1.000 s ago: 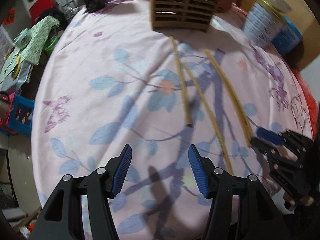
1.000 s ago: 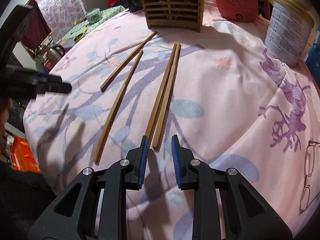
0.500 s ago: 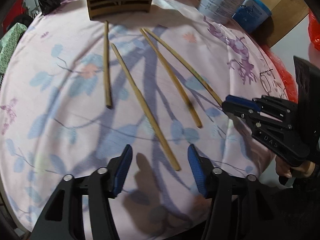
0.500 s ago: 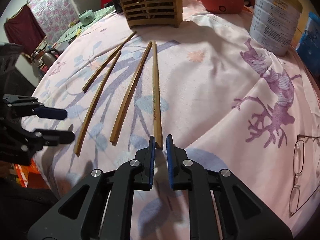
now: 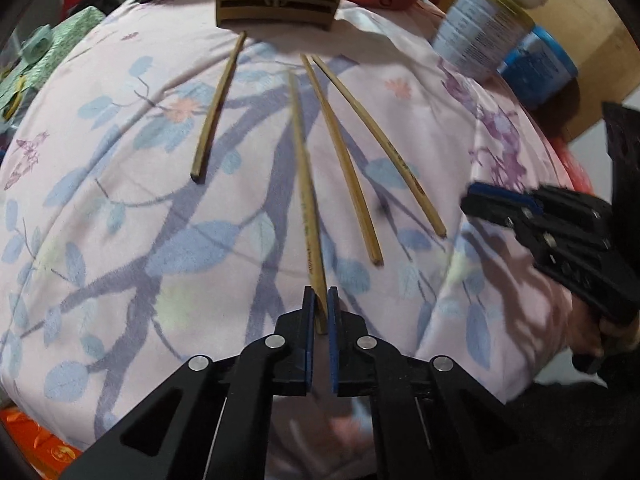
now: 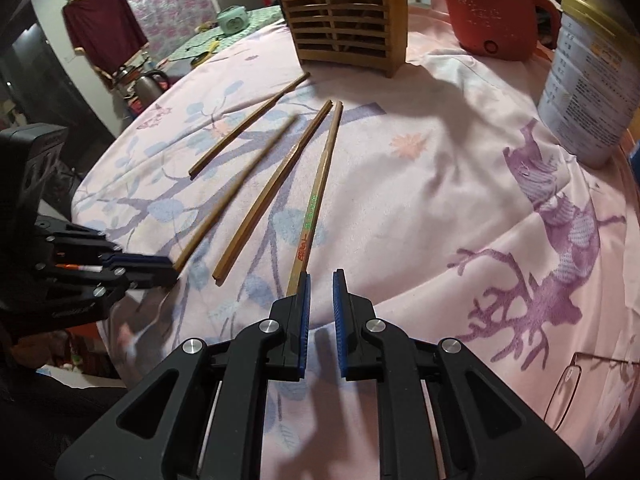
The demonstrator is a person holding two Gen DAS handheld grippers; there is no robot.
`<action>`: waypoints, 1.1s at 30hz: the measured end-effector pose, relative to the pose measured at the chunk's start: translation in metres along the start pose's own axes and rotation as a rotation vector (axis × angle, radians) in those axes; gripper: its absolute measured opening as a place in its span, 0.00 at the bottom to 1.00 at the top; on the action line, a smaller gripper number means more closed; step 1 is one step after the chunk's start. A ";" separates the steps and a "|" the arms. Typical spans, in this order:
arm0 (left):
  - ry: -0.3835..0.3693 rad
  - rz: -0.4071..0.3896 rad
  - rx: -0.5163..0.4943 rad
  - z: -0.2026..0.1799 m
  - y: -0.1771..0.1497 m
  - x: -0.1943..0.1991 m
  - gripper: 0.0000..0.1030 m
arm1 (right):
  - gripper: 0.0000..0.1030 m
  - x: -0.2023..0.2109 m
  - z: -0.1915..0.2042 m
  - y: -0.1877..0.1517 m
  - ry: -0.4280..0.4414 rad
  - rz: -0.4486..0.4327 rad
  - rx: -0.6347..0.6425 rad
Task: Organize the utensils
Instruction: 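Grasp a bamboo chopstick with the left tool while the right tool grasps another, then lift both chopsticks, carry them to the wooden holder and lower inside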
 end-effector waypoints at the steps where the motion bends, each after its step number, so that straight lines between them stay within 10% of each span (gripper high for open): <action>1: 0.006 -0.006 0.001 0.000 0.004 0.000 0.06 | 0.14 0.001 0.000 -0.001 0.004 -0.003 0.004; 12: 0.088 -0.032 -0.004 0.019 0.068 -0.015 0.06 | 0.14 0.017 -0.008 -0.013 -0.008 -0.027 -0.033; 27: -0.019 -0.001 -0.080 0.033 0.054 -0.010 0.06 | 0.15 -0.017 0.027 -0.013 -0.069 -0.006 -0.117; 33: -0.069 0.004 -0.094 0.040 0.051 -0.003 0.05 | 0.01 -0.007 0.023 -0.010 -0.112 -0.038 -0.198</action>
Point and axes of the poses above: each gripper's, at about its wrist camera, not at the fingertips, and x roughly against the way its jaws point, z to its left, y to its top, the point moved 4 cm from there along -x, roughly the way its jaws point, and after that the axes turned 1 degree about x, right-handed, at the moved point
